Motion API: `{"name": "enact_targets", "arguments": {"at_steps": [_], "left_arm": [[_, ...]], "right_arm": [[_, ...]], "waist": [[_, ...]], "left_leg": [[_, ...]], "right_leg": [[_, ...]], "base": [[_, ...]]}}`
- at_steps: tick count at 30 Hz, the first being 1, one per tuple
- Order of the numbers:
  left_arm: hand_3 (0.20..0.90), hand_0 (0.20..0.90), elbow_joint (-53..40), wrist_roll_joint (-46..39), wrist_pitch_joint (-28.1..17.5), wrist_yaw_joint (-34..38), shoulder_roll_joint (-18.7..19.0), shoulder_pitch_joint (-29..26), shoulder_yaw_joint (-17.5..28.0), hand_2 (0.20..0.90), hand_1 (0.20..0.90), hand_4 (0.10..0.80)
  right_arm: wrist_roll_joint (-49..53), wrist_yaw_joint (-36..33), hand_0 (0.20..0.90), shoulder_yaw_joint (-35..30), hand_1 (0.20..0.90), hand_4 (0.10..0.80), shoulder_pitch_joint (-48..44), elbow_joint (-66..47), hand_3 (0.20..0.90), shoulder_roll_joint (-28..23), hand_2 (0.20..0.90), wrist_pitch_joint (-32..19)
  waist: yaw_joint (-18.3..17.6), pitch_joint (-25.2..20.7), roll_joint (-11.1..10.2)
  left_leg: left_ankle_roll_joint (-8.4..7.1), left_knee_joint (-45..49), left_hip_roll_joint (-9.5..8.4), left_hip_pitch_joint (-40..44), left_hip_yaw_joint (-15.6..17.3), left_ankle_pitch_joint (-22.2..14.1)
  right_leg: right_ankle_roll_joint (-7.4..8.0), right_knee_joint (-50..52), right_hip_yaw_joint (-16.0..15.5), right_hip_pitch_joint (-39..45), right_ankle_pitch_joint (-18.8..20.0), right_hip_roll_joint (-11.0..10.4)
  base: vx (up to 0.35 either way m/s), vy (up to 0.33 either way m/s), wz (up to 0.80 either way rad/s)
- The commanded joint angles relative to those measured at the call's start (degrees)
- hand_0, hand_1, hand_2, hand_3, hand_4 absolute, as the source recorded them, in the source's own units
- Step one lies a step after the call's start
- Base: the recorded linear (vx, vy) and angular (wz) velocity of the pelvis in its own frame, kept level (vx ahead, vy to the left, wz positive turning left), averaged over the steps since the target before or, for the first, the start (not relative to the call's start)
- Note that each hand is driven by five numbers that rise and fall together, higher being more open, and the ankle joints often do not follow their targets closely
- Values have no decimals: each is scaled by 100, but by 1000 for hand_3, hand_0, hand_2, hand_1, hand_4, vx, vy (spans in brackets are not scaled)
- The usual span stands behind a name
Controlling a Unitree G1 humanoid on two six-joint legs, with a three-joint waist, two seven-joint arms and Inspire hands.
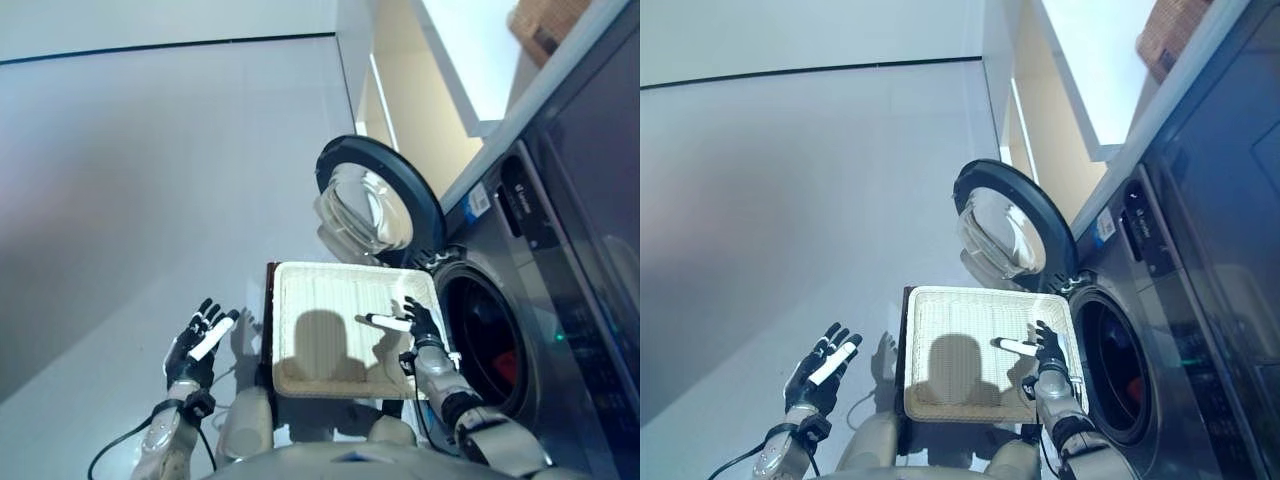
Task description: Pick up the clothes and place them into the washing machine
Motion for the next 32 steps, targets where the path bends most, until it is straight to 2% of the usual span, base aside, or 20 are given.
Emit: {"name": "enact_targets", "arguments": {"at_steps": [1, 5, 15, 21, 32], "left_arm": [[900, 900, -266, 462, -486, -123, -41, 69, 53, 900, 900, 800], [900, 900, -59, 818, -512, -165, -39, -53, -64, 900, 900, 800], [900, 900, 20, 912, -514, -199, -217, -56, -126, 900, 900, 800], [900, 900, 377, 948, -502, -116, -307, -208, -200, 900, 900, 800], [900, 900, 326, 863, -523, -87, -341, -321, -213, 900, 900, 800]], "right_arm": [[-62, -17, 900, -282, 900, 800, 399, -637, 900, -507, 900, -382], [192, 141, 900, -525, 900, 800, 796, -722, 900, -380, 900, -542], [536, 526, 900, -438, 900, 800, 1208, -1086, 900, -180, 900, -655], [534, 486, 900, -367, 900, 800, 1197, -923, 900, -76, 900, -639], [671, 439, 900, -406, 900, 800, 1240, -971, 900, 19, 900, -646]], "waist": [[-49, -360, 91], [-146, -498, 98], [-210, -725, 77], [-255, -798, 92], [-340, -849, 132]], "left_leg": [[-338, -1067, 344, 546, -262, 690], [-350, -1209, 389, 952, -184, 675], [-354, -1350, 493, 1489, 13, 613], [-365, -1513, 477, 1615, 71, 681], [-345, -1601, 414, 1654, 65, 718]], "right_leg": [[199, 184, -185, 126, 55, -45], [206, 172, -198, 406, -16, 2], [182, 115, -95, 724, -133, 123], [183, 105, -88, 782, -163, 146], [185, 154, -114, 793, -153, 102]], "base": [[108, 7, -6], [89, 12, -7], [48, 5, -15], [2, 1, -3], [-3, 3, -1]]}}
